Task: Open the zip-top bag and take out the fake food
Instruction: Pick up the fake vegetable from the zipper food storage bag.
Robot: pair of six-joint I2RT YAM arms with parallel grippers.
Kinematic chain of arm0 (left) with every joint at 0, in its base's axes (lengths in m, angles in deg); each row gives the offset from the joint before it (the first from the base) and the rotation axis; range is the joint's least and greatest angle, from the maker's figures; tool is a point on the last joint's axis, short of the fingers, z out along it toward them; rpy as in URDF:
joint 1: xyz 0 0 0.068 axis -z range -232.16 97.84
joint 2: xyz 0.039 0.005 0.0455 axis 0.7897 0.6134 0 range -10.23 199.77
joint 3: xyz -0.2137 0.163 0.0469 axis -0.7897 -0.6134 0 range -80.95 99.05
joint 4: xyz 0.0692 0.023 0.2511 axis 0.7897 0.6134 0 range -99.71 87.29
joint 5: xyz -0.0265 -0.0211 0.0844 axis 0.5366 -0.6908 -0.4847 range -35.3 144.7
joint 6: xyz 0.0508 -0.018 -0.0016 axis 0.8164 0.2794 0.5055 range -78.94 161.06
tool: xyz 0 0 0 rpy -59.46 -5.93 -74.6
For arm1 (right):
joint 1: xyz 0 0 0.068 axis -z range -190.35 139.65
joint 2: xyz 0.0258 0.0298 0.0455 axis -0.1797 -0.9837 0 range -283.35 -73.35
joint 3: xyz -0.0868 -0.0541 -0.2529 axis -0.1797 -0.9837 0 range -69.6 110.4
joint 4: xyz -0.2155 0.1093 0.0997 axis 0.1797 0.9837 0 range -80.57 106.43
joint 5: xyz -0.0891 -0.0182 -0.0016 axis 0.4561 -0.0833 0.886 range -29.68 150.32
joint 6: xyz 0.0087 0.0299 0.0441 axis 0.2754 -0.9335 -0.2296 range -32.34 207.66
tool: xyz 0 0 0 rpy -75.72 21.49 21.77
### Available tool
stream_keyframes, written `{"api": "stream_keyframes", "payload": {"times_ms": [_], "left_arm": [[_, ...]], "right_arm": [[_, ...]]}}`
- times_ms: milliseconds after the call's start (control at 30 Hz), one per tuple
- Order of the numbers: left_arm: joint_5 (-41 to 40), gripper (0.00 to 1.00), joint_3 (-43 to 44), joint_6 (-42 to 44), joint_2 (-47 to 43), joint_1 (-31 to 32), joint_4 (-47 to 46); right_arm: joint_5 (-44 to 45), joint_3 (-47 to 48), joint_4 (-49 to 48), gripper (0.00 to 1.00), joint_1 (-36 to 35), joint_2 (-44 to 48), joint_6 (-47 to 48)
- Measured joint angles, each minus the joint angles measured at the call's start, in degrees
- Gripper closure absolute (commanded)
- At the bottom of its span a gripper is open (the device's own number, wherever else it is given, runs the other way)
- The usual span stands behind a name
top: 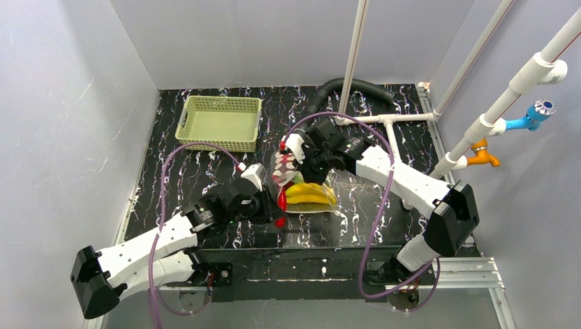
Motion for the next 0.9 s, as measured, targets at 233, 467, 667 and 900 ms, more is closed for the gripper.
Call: {"api": "stream_keyframes", "payload": {"times_ms": [233, 467, 667, 900], "left_arm": [[2.7, 1.00, 0.4, 2.8, -2.9, -0.7, 3.3], [7.5, 1.00, 0.4, 4.7, -2.6, -0.9, 3.3], [13.9, 1.00, 0.4, 7.0, 0.2, -1.1, 0.2], [21.3, 1.00, 0.2, 10.3, -2.0, -1.6, -4.0]], "right_arm": [[0.0, 0.0, 0.0, 0.99, 0.1, 0.0, 0.0], [-0.2, 0.0, 0.0, 0.99, 0.1, 0.0, 0.0], [-0.7, 0.0, 0.0, 0.99, 0.2, 0.0, 0.0], [-0.7, -0.1, 0.0, 0.99, 0.5, 0.3, 0.0]]}}
